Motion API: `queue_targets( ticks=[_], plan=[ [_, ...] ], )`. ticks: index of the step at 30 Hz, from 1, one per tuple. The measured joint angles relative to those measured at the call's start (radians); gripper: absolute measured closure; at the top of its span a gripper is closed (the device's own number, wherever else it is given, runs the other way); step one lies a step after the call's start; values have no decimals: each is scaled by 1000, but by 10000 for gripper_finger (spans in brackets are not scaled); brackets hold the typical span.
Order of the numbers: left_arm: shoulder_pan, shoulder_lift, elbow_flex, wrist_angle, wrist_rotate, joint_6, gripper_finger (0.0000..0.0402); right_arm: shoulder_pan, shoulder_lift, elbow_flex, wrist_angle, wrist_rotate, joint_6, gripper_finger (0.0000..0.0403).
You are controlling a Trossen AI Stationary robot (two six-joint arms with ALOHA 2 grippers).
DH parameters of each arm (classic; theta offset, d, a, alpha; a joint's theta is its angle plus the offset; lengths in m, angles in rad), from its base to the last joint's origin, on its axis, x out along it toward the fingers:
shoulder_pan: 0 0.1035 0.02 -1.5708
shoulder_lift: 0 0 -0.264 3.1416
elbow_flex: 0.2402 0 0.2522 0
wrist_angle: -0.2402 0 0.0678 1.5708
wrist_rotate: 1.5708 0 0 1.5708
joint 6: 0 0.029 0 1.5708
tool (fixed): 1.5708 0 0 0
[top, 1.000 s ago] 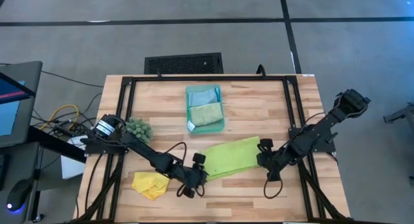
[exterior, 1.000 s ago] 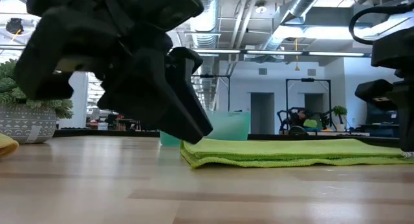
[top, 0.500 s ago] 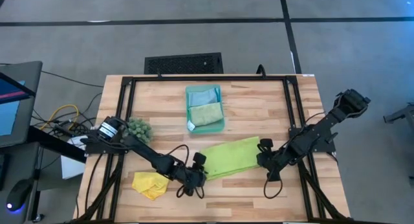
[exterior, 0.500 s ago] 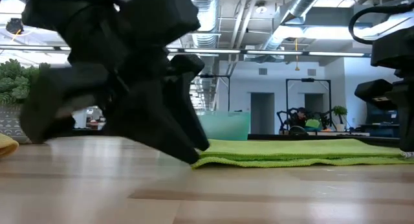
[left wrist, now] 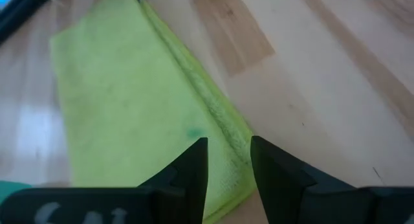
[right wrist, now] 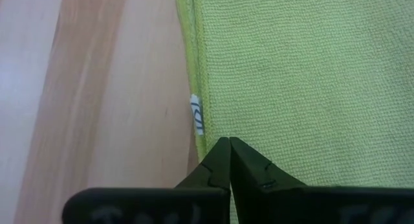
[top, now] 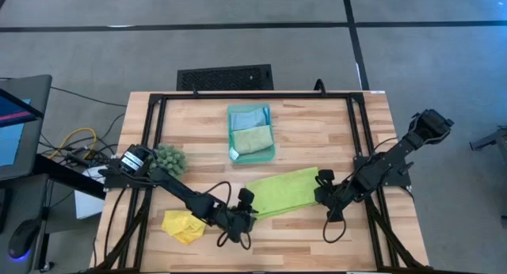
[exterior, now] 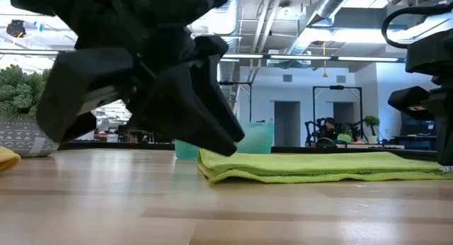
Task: Fold microfiber towels
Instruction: Fold the light green microfiber cloth
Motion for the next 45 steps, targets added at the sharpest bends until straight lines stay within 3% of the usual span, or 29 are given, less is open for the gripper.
queue_targets(
  ticks=[4, 8, 10, 22, 26, 34, 38, 45],
  plan=[
    [-1, 0, 19, -39, -14, -3, 292, 0, 0, 0, 1, 0, 0, 374],
    [-1, 0, 18, -85, 76, 24, 291, 0, 0, 0, 5, 0, 0, 375],
    [-3, 0, 18, -100, 74, 41, 288, 0, 0, 0, 5, 1, 0, 377],
    [-8, 70, 21, -50, -91, 125, 286, 0, 0, 0, 3, 25, 0, 374],
    [-29, 62, 18, -53, -182, 111, 286, 0, 0, 0, 0, 24, 0, 376],
    [-30, 54, 94, -188, -216, -10, 291, 0, 0, 0, 8, 24, 0, 375],
    [-32, 54, 102, -247, -103, 175, 290, 0, 0, 0, 7, 24, 0, 377],
    [-31, 66, 104, -298, -145, 278, 264, 0, 0, 0, 7, 24, 0, 374]
  ],
)
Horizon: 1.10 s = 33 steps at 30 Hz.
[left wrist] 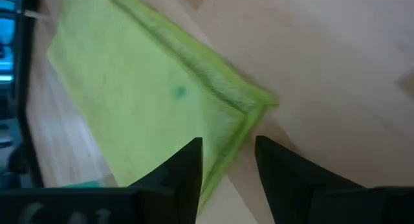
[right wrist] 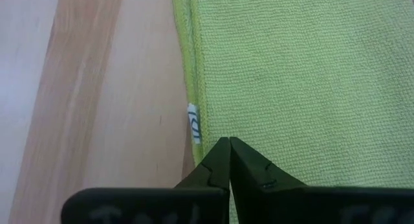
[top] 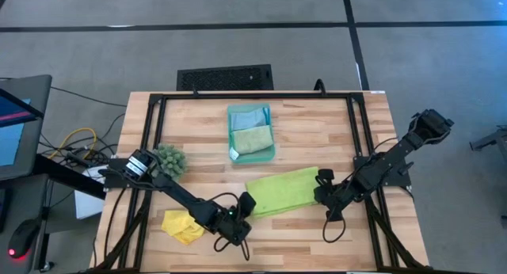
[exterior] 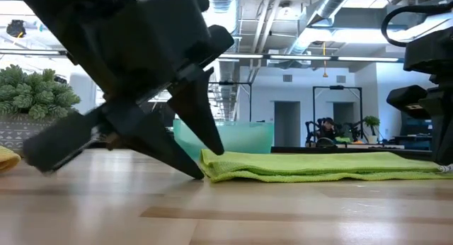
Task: Fold microfiber towels
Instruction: Fold the light green microfiber cloth
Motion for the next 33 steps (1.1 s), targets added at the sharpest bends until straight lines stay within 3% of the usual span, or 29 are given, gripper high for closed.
queue_targets(
  ticks=[4, 10, 20, 24, 27, 33],
  plan=[
    [4, 13, -3, 22, -102, 11, 260, 0, 0, 0, 0, 0, 0, 375],
    [0, 15, -3, 51, -136, -4, 260, 0, 0, 0, 0, 0, 0, 375],
    [-12, 16, 8, 95, -133, -104, 260, 0, 0, 0, 0, 0, 0, 376],
    [0, 16, 2, 106, -83, -158, 264, 0, 0, 0, 0, 0, 0, 374],
    [6, 16, 2, 120, -35, -190, 290, 0, 0, 0, 0, 0, 0, 375],
    [4, 16, 2, 170, -11, -206, 387, 0, 0, 0, 0, 0, 0, 374]
  ],
)
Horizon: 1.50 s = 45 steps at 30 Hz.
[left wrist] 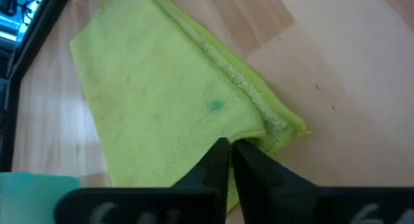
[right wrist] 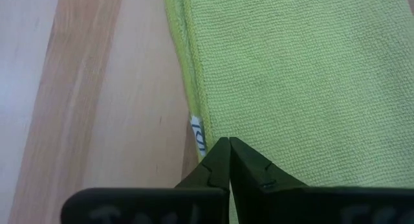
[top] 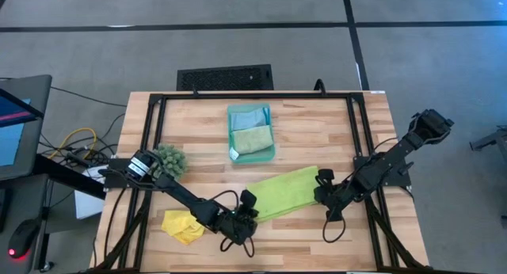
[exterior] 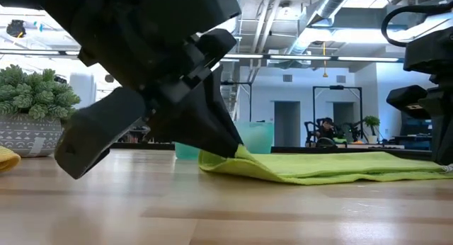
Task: Fold microfiber towels
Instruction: Fold the light green microfiber cloth
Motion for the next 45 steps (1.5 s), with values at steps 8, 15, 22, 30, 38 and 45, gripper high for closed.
queue_targets(
  ticks=[8, 15, 22, 30, 38, 45],
  plan=[
    [-1, -1, 0, 21, 0, -46, 399, 0, 0, 0, 0, 0, 0, 377],
    [-1, -4, 0, 22, 0, -93, 401, 0, 0, 0, 0, 0, 0, 376],
    [-1, -21, -2, 9, -25, -164, 401, 0, 0, 0, -1, 0, 0, 378],
    [0, -122, -201, 285, 12, -243, 401, 0, 0, 0, 0, 0, 1, 375],
    [-7, -128, -348, 598, 119, -290, 401, 0, 0, 18, 27, 1, -12, 384],
    [-28, -128, -339, 647, 174, -277, 401, 0, 0, 47, 4, 31, -51, 388]
  ],
)
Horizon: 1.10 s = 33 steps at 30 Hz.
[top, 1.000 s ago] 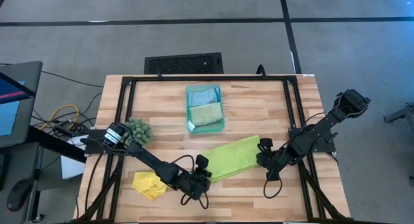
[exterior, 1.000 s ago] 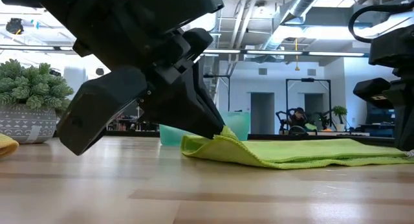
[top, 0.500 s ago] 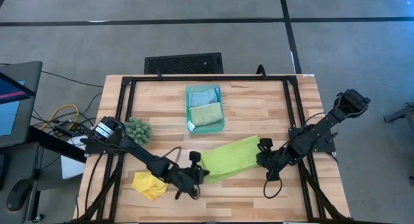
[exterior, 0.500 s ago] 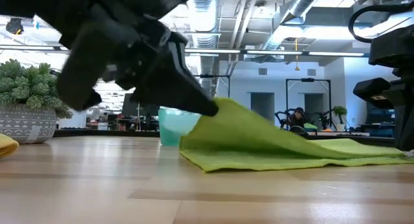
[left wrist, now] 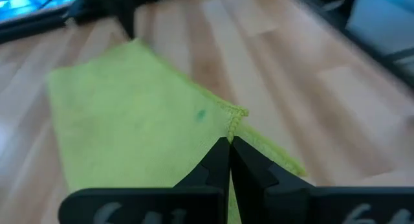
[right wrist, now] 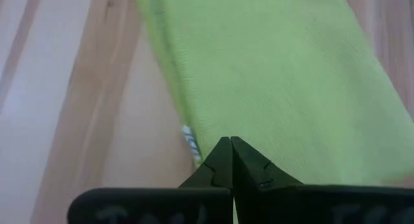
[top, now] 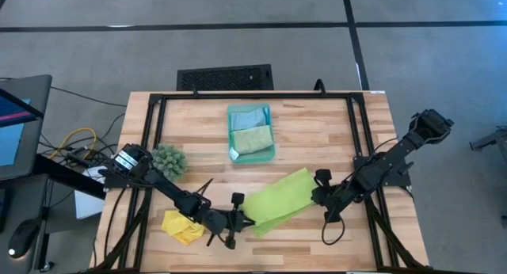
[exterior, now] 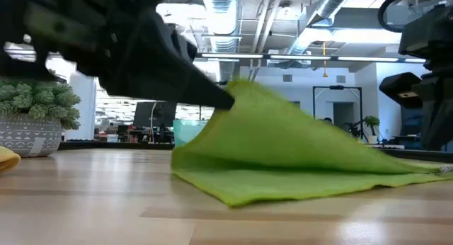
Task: Fold microfiber towels
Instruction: Fold the light green microfiber cloth
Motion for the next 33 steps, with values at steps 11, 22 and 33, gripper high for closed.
queue_targets(
  ticks=[11, 22, 33],
  plan=[
    [-2, 49, 1, 91, 155, -3, 401, 0, 0, 0, 55, 92, -11, 387],
    [-2, 77, 47, 87, 173, 18, 401, 0, 93, -1, 605, 49, -230, 323],
    [0, 77, 55, 81, 156, 23, 401, 0, 522, 245, 838, 71, -441, 211]
  ],
)
